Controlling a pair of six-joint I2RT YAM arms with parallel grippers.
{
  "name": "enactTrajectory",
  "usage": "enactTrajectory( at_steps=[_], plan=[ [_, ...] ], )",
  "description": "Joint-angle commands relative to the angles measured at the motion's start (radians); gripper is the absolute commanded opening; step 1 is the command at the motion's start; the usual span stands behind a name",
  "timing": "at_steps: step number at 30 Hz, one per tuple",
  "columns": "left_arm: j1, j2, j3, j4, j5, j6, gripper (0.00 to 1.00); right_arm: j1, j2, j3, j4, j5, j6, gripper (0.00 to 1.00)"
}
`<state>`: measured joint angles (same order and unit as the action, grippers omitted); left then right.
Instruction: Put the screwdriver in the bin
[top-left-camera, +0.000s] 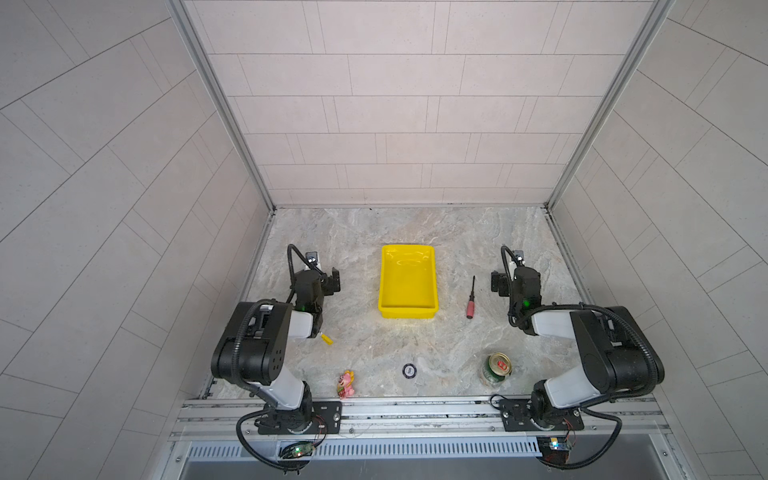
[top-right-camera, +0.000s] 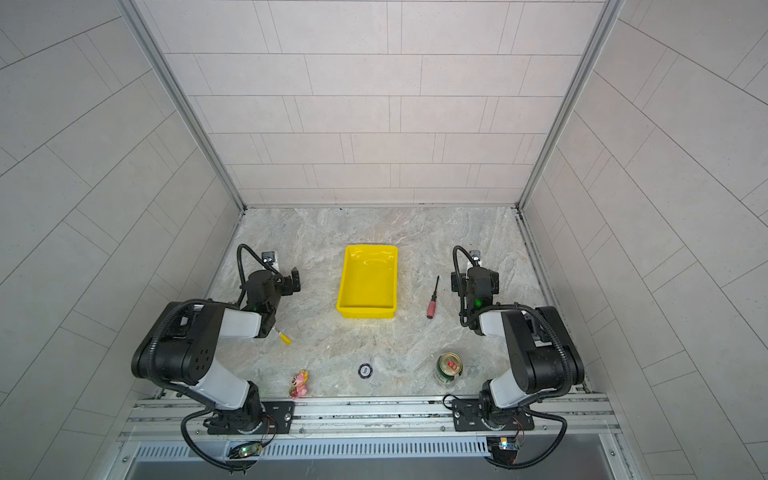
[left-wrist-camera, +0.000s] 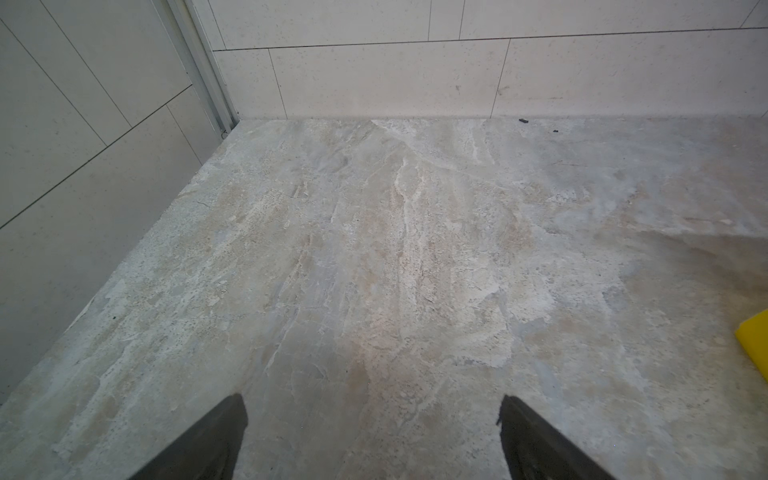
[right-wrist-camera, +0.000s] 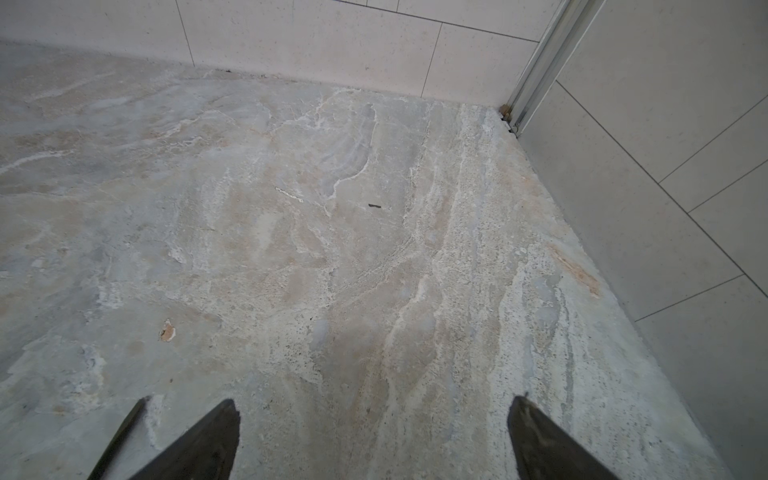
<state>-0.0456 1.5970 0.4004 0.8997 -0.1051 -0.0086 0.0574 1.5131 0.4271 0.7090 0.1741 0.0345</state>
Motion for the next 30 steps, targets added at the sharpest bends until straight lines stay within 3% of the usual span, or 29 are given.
enactTrajectory(
  at_steps=[1, 20, 24, 27, 30],
  plan=[
    [0.009, -0.005, 0.01, 0.005, 0.001, 0.004, 1.0, 0.004, -0.001, 0.011, 0.006, 0.016, 0.004, 0.99],
    [0.008, -0.009, 0.007, 0.008, -0.001, 0.002, 1.0, 0.002, -0.001, 0.012, 0.004, 0.015, 0.006, 0.99],
    [-0.001, -0.014, 0.006, 0.007, -0.092, -0.013, 1.0, 0.003, -0.001, 0.012, 0.004, 0.015, 0.005, 0.99],
    [-0.038, -0.061, 0.004, -0.016, -0.24, -0.019, 1.0, -0.001, -0.004, 0.009, 0.006, 0.008, 0.007, 0.99],
    [-0.067, -0.17, 0.059, -0.193, -0.279, 0.005, 1.0, 0.001, -0.033, 0.017, -0.026, -0.005, -0.003, 0.99]
  ],
)
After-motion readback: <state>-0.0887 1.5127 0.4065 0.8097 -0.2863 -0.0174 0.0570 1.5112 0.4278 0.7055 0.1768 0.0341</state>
